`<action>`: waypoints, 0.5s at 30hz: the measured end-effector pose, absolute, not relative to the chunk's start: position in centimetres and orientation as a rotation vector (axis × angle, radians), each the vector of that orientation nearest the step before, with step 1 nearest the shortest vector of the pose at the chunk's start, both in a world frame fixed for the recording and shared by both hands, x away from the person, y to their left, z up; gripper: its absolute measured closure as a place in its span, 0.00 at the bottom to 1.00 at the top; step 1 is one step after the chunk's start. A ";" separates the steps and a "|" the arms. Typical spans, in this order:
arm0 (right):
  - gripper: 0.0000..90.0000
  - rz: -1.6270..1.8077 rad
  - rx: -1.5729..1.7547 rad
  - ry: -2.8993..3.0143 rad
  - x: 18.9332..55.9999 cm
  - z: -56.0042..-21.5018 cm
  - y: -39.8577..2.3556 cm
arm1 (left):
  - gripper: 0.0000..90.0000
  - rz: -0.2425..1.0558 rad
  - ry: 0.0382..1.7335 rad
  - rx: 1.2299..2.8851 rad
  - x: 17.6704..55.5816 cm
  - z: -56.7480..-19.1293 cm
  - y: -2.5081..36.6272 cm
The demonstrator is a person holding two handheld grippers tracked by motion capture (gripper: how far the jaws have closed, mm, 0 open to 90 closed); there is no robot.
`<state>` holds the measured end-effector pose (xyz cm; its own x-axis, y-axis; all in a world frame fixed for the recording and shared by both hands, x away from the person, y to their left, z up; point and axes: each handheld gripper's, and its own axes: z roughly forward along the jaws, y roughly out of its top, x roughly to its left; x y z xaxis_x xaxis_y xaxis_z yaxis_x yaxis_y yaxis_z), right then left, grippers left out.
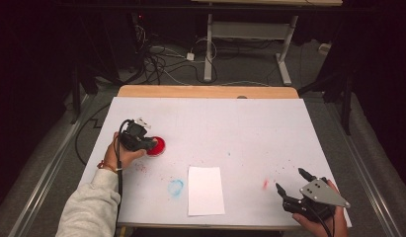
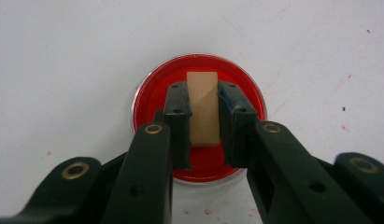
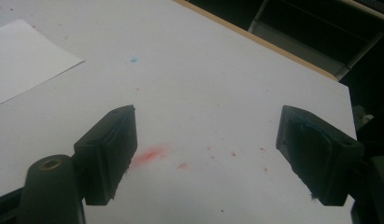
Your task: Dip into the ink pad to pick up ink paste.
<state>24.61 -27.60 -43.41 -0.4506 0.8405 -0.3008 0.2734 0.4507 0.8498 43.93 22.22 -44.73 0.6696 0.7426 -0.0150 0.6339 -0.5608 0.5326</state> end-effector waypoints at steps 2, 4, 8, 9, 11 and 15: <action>0.24 0.962 0.931 1.954 24.7 -43.4 -27.6 | 0.82 0.315 1.046 2.365 43.7 -44.1 21.9; 0.24 0.961 0.933 1.955 24.7 -43.4 -27.6 | 0.82 0.344 1.023 2.341 43.2 -42.7 21.9; 0.24 0.960 0.931 1.958 24.7 -43.4 -27.7 | 0.82 0.416 0.985 2.282 41.8 -39.8 22.0; 0.24 0.960 0.931 1.958 24.7 -43.4 -27.7 | 0.82 0.427 0.978 2.276 41.5 -39.5 22.0; 0.24 0.956 0.922 1.959 24.6 -43.4 -27.8 | 0.82 0.450 0.960 2.265 41.0 -38.7 22.0; 0.24 0.951 0.930 1.965 24.6 -43.5 -27.7 | 0.82 0.471 0.953 2.253 40.6 -38.0 22.1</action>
<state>24.61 -27.71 -43.51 -0.4552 0.8363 -0.3057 0.2790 0.4600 0.8430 40.60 22.09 -38.04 0.6731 0.7357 0.0757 0.5065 -0.5332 0.6776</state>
